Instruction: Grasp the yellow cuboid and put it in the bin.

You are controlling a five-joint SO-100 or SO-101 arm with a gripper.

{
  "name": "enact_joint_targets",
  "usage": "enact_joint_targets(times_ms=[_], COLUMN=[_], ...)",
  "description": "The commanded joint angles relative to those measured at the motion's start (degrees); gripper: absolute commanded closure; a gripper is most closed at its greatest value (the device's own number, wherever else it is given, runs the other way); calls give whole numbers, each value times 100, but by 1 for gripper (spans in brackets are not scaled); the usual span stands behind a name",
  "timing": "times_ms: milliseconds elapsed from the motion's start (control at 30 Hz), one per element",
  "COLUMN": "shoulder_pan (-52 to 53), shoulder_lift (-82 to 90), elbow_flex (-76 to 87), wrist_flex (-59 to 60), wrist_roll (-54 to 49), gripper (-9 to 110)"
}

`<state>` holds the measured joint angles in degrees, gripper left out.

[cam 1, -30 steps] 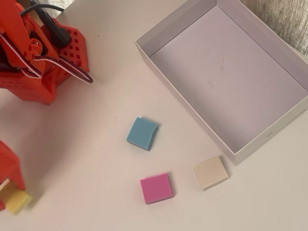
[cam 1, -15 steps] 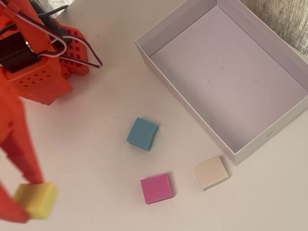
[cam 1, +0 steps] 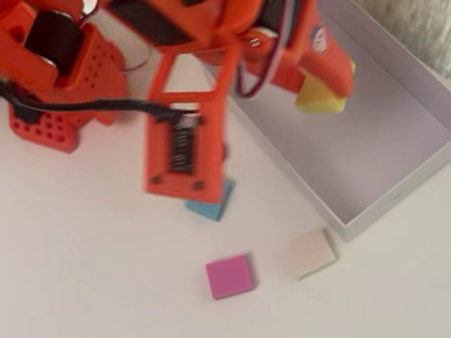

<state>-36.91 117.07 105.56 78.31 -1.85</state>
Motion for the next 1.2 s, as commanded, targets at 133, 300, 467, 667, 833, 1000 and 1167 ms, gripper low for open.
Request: enact_joint_targets(times_ms=[133,300,467,667,833,1000,1167], shoulder_pan=[-501,-563,-563,-185,1143,2646,3788], shoulder_lift=[-343,-255,-141,598,1723,2742,3937], elbow_flex=[782,993,1310,1564,1222,1037,1819], wrist_flex=[-703,-984,-1556,-2883,-3727,-4289,-3489], wrist_roll=[-782,-800,-967,-1257,-1213,-1081,-642], gripper=[102,78,59,60,67,70,70])
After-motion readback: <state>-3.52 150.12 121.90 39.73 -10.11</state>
